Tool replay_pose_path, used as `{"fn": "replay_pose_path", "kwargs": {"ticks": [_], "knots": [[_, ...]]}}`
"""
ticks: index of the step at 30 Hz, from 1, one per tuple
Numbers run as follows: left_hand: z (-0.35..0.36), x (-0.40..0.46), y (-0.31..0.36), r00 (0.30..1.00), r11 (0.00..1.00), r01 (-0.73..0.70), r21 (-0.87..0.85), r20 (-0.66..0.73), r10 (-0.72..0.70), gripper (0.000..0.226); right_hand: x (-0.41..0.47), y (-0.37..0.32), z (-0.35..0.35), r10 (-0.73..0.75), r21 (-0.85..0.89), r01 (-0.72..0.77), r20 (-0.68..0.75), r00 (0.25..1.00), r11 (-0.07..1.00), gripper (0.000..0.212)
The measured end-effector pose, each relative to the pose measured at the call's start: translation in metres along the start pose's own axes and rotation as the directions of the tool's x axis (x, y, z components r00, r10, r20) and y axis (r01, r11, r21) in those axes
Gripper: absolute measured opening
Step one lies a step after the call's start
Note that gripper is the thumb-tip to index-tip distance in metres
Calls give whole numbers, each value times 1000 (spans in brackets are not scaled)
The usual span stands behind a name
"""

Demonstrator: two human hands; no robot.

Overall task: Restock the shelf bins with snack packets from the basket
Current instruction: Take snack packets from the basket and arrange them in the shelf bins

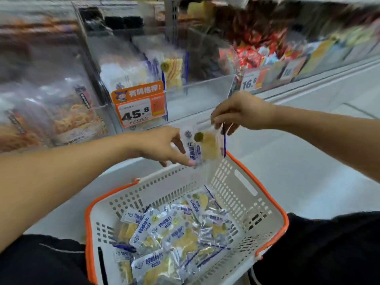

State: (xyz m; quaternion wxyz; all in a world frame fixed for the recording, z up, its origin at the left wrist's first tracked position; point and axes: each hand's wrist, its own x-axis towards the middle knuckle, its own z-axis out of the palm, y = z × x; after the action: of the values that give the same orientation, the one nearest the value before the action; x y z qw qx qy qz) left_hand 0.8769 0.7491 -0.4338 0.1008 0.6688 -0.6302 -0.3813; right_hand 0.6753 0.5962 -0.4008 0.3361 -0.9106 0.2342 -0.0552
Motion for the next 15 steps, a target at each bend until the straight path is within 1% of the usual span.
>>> {"fn": "replay_pose_path", "kwargs": {"ticks": [1, 2, 3, 4, 5, 6, 7, 8, 9, 11, 12, 13, 14, 15], "knots": [[-1, 0, 7, 993, 994, -51, -94, -107, 40, 49, -1, -11, -11, -24, 128, 38, -106, 994, 991, 11], [-3, 0, 13, 969, 986, -97, -137, -239, 62, 38, -2, -19, -20, -38, 240, 84, -191, 981, 967, 10], [-7, 0, 19, 925, 980, -136, -147, -373, 72, 34, -1, -26, -29, -55, 318, 133, -241, 969, 939, 7], [-11, 0, 23, 873, 978, -160, -136, -481, 76, 31, 1, -31, -35, -63, 379, 160, -256, 965, 911, 8], [-17, -2, 28, 819, 976, -185, -113, -568, 89, 27, 4, -35, -41, -63, 419, 162, -241, 969, 893, 19], [-23, -4, 32, 769, 974, -211, -80, -629, 115, 26, 7, -38, -47, -56, 421, 141, -207, 977, 896, 26], [-29, -5, 34, 721, 970, -238, -49, -678, 142, 28, 10, -41, -53, -56, 386, 131, -201, 978, 913, 28], [-34, -7, 38, 667, 964, -264, -29, -727, 161, 27, 14, -44, -59, -66, 351, 146, -231, 971, 925, 25], [-40, -9, 41, 597, 955, -296, -23, -785, 166, 23, 20, -45, -66, -80, 337, 181, -293, 953, 924, 21], [-54, -16, 47, 419, 939, -344, -9, -896, 145, 26, 33, -47, -80, -79, 348, 251, -440, 895, 903, 10], [-62, -20, 49, 336, 932, -363, 0, -933, 130, 27, 41, -49, -88, -81, 338, 275, -491, 867, 900, 6], [-69, -25, 48, 272, 926, -376, 12, -954, 123, 25, 50, -49, -93, -88, 307, 289, -533, 842, 907, 5], [-74, -28, 44, 226, 928, -370, 36, -966, 128, 21, 59, -48, -97, -94, 269, 286, -557, 825, 920, 7], [-79, -32, 40, 195, 936, -346, 67, -970, 142, 17, 69, -46, -97, -96, 227, 266, -564, 820, 937, 8]]}}
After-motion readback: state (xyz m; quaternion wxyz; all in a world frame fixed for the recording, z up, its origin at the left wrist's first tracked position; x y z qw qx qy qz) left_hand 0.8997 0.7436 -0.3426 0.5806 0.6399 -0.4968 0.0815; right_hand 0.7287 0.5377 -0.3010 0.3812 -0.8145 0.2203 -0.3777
